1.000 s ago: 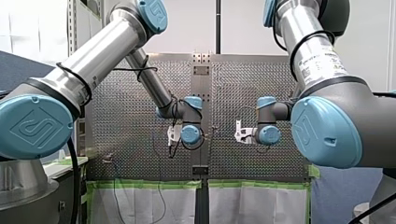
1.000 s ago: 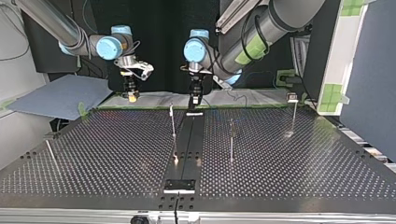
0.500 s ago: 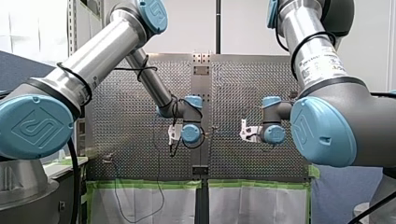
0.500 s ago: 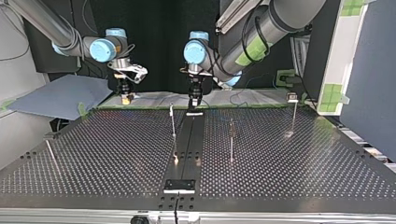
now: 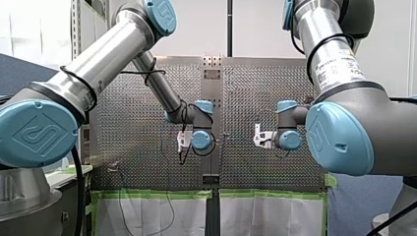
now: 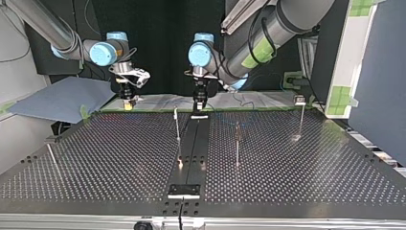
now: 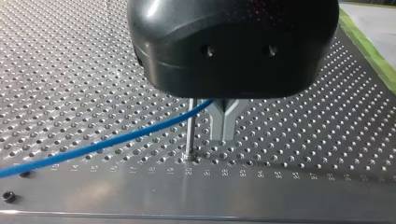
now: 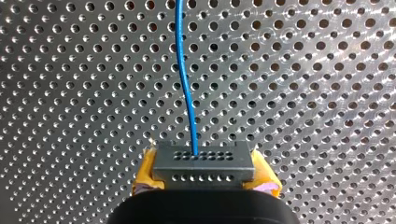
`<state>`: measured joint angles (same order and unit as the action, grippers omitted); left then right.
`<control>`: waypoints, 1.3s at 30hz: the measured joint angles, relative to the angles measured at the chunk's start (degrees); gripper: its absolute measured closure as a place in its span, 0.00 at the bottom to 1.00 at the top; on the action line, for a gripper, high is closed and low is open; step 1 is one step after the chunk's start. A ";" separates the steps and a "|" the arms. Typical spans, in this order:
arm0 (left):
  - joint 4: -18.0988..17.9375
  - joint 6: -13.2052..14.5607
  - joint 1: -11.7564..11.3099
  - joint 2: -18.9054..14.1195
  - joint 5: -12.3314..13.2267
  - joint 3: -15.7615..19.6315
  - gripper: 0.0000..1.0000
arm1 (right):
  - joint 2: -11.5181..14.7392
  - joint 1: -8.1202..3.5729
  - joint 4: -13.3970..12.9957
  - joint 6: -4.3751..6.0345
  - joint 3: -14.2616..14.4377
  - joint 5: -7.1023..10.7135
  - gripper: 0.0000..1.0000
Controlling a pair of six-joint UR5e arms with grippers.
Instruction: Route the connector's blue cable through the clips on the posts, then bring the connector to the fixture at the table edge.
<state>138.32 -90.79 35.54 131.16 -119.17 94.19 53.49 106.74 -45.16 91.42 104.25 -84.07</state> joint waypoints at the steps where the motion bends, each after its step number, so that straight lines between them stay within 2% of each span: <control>1: 0.03 -0.01 0.00 0.00 -0.03 -0.07 1.00 | 0.00 -0.05 0.00 0.01 -0.05 0.07 1.00; 15: 2.08 0.24 -0.01 0.00 -0.15 -2.95 1.00 | 0.00 -0.62 -0.05 0.23 -1.00 0.30 1.00; 39: 2.23 -0.24 -0.78 0.76 -0.39 -3.63 1.00 | -0.16 -1.54 -0.70 0.68 -1.11 0.57 1.00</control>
<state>140.56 -91.03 34.76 131.91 -119.56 90.56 53.33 105.21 -45.86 92.10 103.14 -83.50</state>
